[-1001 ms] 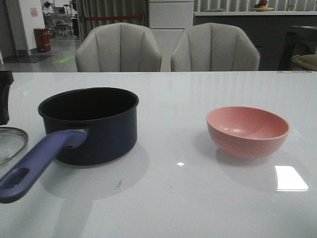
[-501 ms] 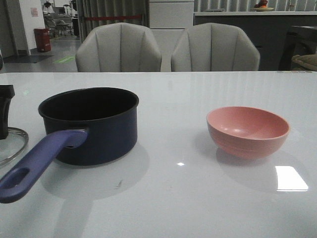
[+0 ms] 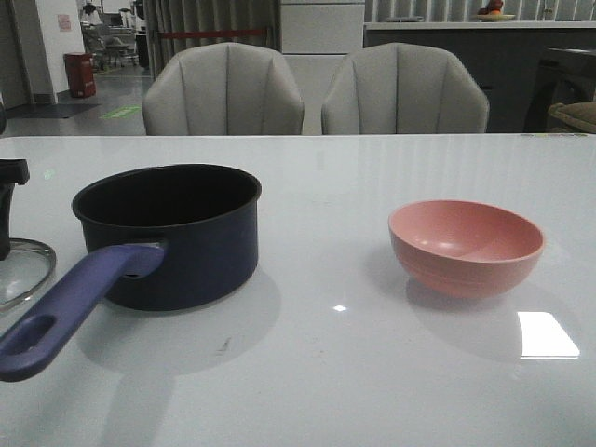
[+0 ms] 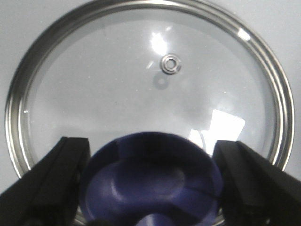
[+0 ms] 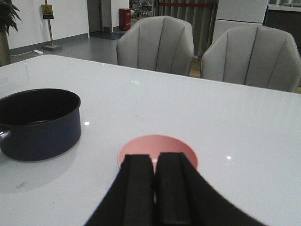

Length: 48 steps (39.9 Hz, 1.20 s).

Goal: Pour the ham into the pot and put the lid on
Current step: 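Grasp the glass lid knob with the left gripper and lift, then move the glass lid over the saucepan and lower it on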

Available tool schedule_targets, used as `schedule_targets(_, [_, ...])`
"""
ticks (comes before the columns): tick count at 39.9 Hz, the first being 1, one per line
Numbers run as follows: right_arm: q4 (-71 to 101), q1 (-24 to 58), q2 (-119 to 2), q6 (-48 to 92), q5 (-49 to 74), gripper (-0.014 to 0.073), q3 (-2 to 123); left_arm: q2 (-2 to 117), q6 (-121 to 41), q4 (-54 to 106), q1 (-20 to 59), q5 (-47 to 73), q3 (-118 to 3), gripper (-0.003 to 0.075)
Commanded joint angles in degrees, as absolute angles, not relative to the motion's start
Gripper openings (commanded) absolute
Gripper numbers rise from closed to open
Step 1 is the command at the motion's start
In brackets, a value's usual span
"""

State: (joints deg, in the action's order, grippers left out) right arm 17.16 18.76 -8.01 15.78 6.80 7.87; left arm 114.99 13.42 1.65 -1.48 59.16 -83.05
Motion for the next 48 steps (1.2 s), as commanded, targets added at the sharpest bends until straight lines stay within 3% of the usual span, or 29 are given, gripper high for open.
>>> schedule_targets(1, [17.5, 18.9, -8.5, 16.2, 2.4, 0.0157, 9.5, 112.1, 14.2, 2.1, -1.6, 58.7, -84.9, 0.0356])
schedule_targets(4, [17.5, 18.9, -8.5, 16.2, 2.4, 0.0157, 9.5, 112.1, 14.2, 2.1, -1.6, 58.7, -84.9, 0.0293])
schedule_targets(10, [17.5, 18.9, -8.5, 16.2, 2.4, 0.0157, 9.5, 112.1, 14.2, 2.1, -1.6, 58.7, -84.9, 0.0239])
schedule_targets(39, [17.5, 18.9, -8.5, 16.2, 2.4, 0.0157, 9.5, 108.5, 14.1, 2.9, -1.6, 63.0, -90.1, 0.0239])
schedule_targets(48, [17.5, 18.9, -8.5, 16.2, 2.4, 0.0157, 9.5, 106.1, 8.6, 2.7, 0.8, 67.0, -97.0, 0.0239])
